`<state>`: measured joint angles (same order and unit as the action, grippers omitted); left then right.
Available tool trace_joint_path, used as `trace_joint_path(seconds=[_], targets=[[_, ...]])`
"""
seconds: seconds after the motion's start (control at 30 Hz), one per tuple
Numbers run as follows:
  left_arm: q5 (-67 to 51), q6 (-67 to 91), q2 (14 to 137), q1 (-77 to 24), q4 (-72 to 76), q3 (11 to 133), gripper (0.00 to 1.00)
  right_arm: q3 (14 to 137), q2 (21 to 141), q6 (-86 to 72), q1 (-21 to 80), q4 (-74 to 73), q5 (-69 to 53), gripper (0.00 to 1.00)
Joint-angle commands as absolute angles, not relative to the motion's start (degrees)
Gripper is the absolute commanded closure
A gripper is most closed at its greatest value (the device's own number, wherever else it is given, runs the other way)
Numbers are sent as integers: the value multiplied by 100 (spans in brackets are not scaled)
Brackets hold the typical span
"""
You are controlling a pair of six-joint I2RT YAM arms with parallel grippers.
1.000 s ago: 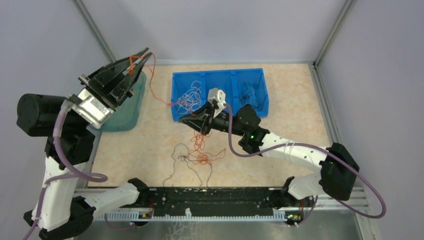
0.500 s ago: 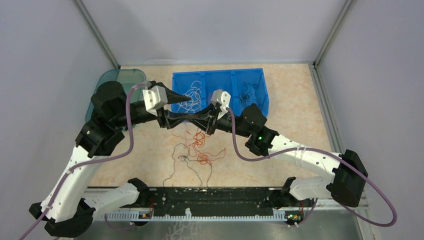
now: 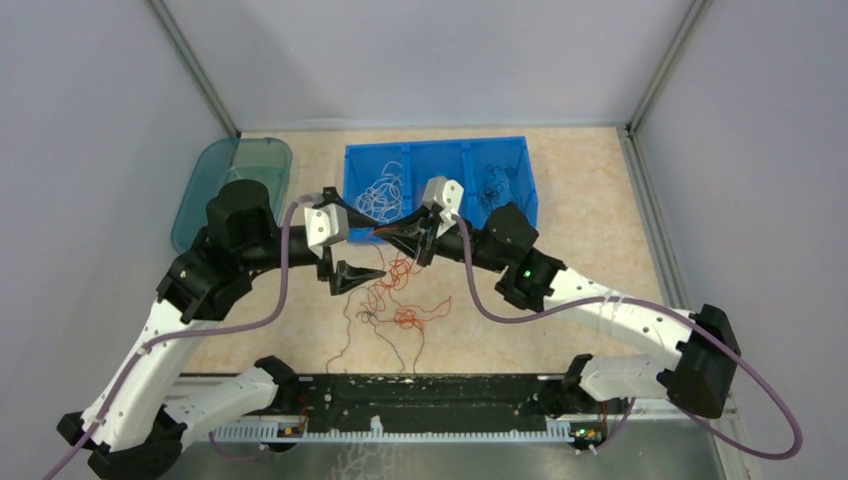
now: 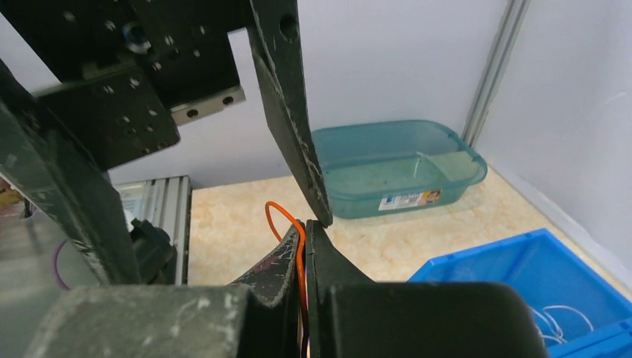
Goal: Untangle the cables
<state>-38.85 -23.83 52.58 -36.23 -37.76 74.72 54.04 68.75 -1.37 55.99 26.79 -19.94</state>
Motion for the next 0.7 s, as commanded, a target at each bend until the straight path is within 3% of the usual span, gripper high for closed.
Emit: trace_joint_path(seconds=[0.0, 0.13, 0.47, 0.67], targets=[[-3924, -2685, 5183, -3595, -3979, 7402, 15, 5800, 6474, 91, 5590, 2641, -1925, 100], [-3946, -2847, 5192, -3594, -4072, 7375, 21, 5773, 6369, 107, 5591, 2550, -1931, 100], [-4343, -1821, 5060, -3586, -2949, 6753, 18, 5737, 6300, -273, 5590, 2913, -2118, 100], [-4274, -1593, 5129, -3586, -2608, 6664, 33, 5653, 6133, -382, 5591, 3028, -2113, 100]])
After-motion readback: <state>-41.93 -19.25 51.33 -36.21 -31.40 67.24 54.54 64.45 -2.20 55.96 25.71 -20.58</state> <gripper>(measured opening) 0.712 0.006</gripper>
